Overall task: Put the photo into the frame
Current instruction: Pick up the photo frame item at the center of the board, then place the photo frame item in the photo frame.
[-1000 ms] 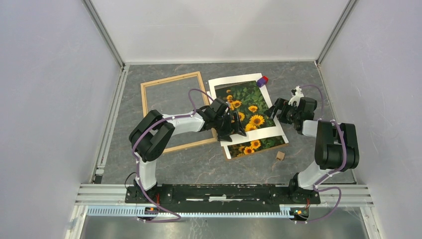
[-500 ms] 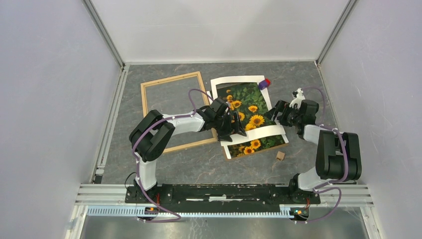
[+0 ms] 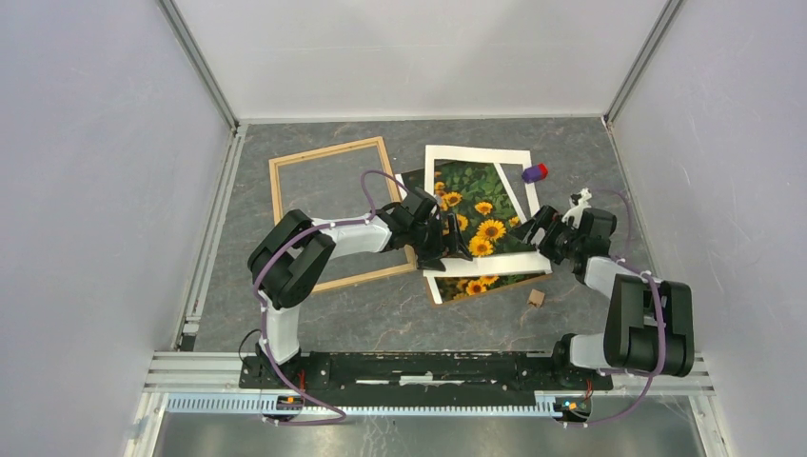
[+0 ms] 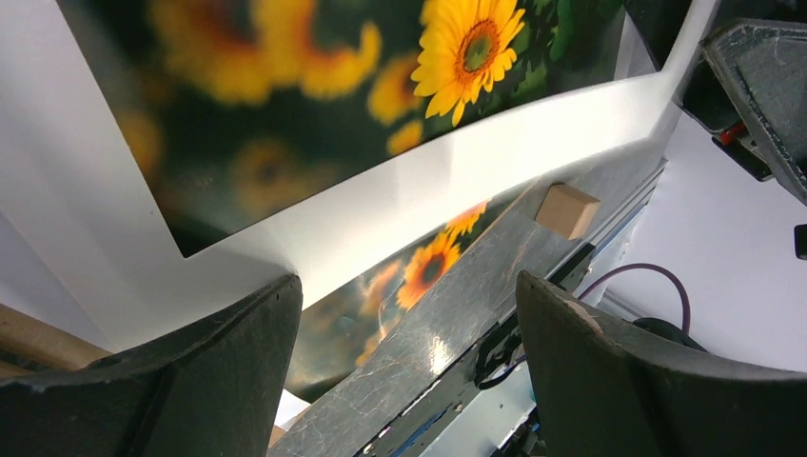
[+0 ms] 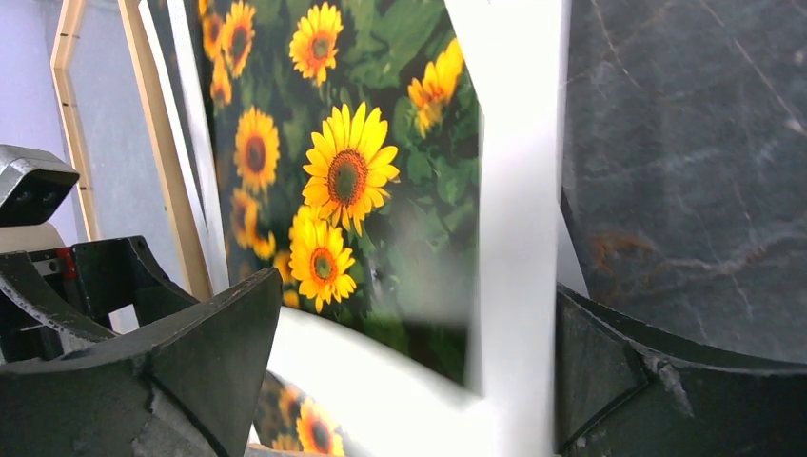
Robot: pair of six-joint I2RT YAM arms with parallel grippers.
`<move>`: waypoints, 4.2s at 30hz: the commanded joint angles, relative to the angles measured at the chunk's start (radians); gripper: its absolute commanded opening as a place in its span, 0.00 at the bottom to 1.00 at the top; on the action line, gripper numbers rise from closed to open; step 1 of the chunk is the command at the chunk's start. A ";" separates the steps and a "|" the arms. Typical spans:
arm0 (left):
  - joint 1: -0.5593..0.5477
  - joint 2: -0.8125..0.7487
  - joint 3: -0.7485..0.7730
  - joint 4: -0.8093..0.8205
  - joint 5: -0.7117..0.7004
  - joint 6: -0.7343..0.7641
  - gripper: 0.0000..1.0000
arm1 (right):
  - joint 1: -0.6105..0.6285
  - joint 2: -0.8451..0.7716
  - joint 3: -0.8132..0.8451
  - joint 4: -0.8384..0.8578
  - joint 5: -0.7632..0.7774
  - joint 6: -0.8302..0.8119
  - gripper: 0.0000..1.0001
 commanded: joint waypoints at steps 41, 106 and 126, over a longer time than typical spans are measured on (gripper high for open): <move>-0.005 -0.398 0.012 0.062 0.125 0.150 1.00 | -0.050 -0.268 0.083 -0.695 0.044 -0.192 0.00; -0.005 -1.215 0.137 -0.315 -0.708 0.458 1.00 | 0.779 0.256 0.857 0.087 0.012 0.324 0.00; -0.006 -1.078 0.049 -0.262 -0.489 0.363 1.00 | 0.779 0.411 0.420 0.470 0.053 0.489 0.00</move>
